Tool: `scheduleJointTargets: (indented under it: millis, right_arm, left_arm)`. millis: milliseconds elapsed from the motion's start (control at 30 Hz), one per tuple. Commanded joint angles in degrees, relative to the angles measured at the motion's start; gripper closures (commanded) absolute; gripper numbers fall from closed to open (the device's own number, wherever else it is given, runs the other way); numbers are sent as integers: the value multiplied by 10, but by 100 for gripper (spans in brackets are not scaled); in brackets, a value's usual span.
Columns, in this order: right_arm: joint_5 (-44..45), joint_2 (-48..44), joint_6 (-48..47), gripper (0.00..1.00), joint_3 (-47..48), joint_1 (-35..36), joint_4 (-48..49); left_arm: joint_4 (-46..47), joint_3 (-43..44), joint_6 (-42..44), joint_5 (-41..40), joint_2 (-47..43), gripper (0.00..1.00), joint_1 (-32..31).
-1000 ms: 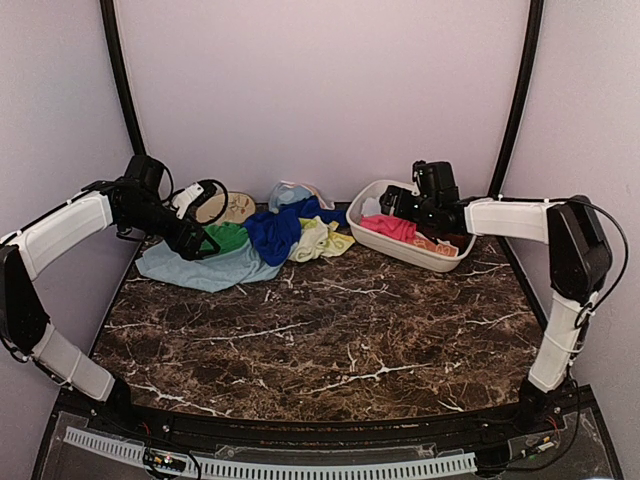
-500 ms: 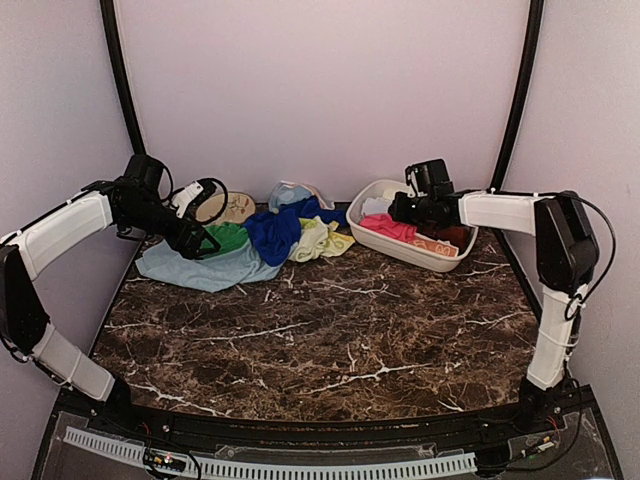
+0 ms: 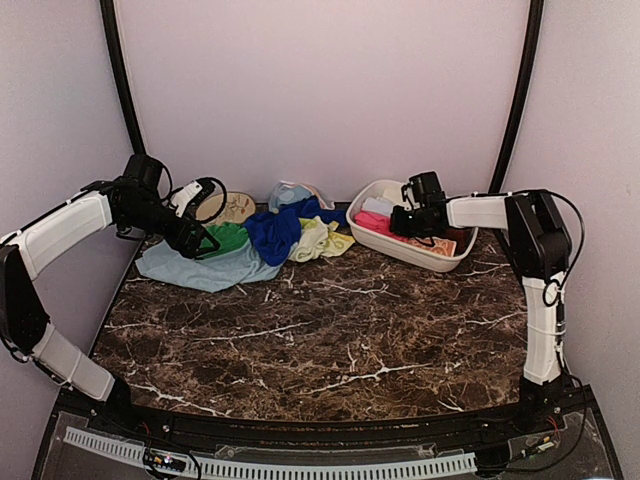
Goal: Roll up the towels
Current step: Reset both arms
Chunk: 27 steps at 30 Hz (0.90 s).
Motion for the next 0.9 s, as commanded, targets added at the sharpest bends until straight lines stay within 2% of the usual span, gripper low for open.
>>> scheduleJointTargets:
  millis: [0,100,233,333,400,467,500,533,700,867]
  right_arm:
    - [-40,45,-19,96,38,1,-33]
    - [-50,51,-27,97,52,1,-48]
    - [-33,1,-25,96,-4,-4,-26]
    - [-26,-46,-34,88,-46,-9,-15]
    - [-19,-82,-48,76,-59,-10,-16]
    - [-7,-126,-62,57,-72,-10,-12]
    - [1,-150,-68,10,-81,-9,-10]
    - [7,-174,-76,1,-91,-9,-5]
    - [38,-292,-111,0,-173,-9,34]
    - [103,-471,-159,0,-381,-10,172]
  left_arm:
    - [1,9,-8,8,1,1,4]
    - [-1,5,-6,3,0,1,4]
    - [-2,0,-3,2,-6,1,4]
    - [0,-6,-2,3,-7,1,4]
    - [6,-11,-6,-3,-7,1,4]
    - [14,-13,-13,-11,-8,1,6]
    - [20,-13,-16,-17,-10,1,7]
    - [31,-14,-21,-24,-12,1,11]
    - [124,-53,-59,-96,-36,1,38]
    - [312,-193,-104,-117,-69,1,84]
